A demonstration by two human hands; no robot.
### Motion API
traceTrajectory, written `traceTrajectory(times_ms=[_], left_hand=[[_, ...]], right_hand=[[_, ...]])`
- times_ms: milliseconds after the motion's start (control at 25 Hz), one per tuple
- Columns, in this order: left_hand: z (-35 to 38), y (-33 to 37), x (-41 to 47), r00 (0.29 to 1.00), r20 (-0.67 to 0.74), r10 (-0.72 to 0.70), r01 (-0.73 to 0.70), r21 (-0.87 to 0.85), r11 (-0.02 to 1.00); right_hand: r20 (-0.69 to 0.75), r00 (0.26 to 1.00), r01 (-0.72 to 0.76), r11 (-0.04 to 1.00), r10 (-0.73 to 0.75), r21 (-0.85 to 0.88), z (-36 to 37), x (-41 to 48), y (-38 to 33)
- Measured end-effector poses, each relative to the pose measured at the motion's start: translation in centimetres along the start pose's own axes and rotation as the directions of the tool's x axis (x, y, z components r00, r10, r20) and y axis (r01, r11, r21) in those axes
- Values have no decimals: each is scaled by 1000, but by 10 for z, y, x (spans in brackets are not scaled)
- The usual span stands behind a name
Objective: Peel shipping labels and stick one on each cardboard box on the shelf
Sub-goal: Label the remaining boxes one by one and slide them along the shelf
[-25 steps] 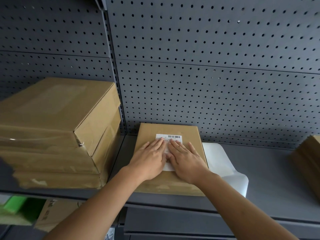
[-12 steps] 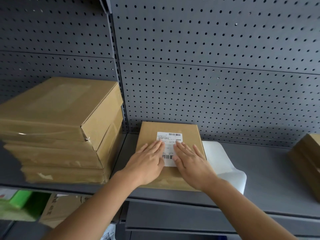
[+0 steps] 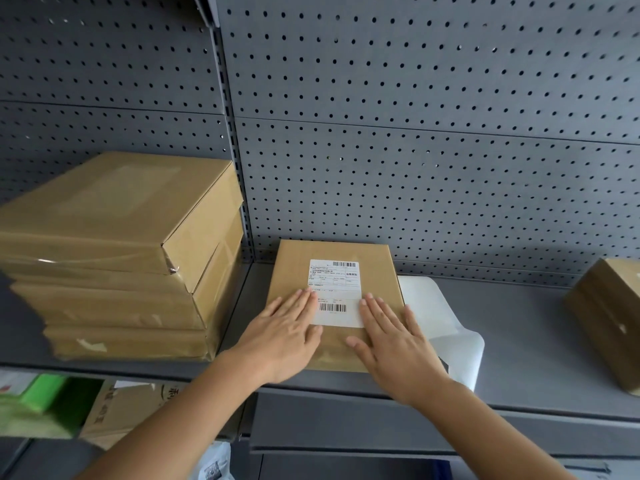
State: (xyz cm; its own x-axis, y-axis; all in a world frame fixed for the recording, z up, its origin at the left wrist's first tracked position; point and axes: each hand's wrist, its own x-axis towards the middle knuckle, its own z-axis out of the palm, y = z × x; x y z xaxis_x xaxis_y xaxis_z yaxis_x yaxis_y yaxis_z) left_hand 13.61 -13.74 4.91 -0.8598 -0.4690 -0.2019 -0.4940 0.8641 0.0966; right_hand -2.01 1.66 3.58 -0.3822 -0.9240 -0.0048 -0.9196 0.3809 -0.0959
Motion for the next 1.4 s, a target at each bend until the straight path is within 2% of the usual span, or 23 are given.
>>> traceTrajectory(times_ms=[160, 280, 440, 560, 800, 920, 1000, 1040, 1120, 1200, 1280, 1400], left_hand=[[0, -7, -6, 999, 5, -39, 39, 6, 999], [-1, -6, -12, 999, -13, -44, 43, -23, 999], [1, 16, -25, 996, -60, 69, -71, -32, 997], [9, 22, -30, 993, -63, 97, -98, -13, 995], [6, -5, -43, 997, -55, -47, 44, -64, 997], [13, -18, -40, 985, -78, -157, 136, -217, 967], [18, -18, -39, 964, -83, -253, 191, -447, 874], [22, -19, -38, 948, -69, -309, 211, -590, 779], [29, -17, -38, 911, 10, -413, 241, -826, 510], [35, -14, -38, 880, 65, -471, 225, -929, 292], [32, -7, -40, 859, 48, -510, 179, -961, 210], [18, 9, -45, 836, -2, -548, 126, -972, 197]], right_hand=[[28, 998, -57, 997, 58, -48, -4, -7, 14], [18, 998, -62, 998, 62, -3, -4, -8, 12], [-56, 995, 86, 995, -83, 48, -4, -10, -5], [-87, 980, 179, 984, -178, 3, 5, -13, -21], [-148, 984, 105, 994, -100, 22, 14, -22, 12], [-75, 997, -8, 993, 17, 116, 9, -25, 25], [-39, 982, -159, 918, 186, 364, 7, -26, 29], [2, 964, -230, 829, 267, 509, 7, -26, 30], [119, 931, -316, 601, 345, 734, 4, -24, 29], [201, 906, -354, 409, 372, 841, 4, -23, 24], [211, 888, -352, 308, 407, 884, 0, -24, 21], [198, 882, -324, 244, 428, 914, -16, -31, 24]])
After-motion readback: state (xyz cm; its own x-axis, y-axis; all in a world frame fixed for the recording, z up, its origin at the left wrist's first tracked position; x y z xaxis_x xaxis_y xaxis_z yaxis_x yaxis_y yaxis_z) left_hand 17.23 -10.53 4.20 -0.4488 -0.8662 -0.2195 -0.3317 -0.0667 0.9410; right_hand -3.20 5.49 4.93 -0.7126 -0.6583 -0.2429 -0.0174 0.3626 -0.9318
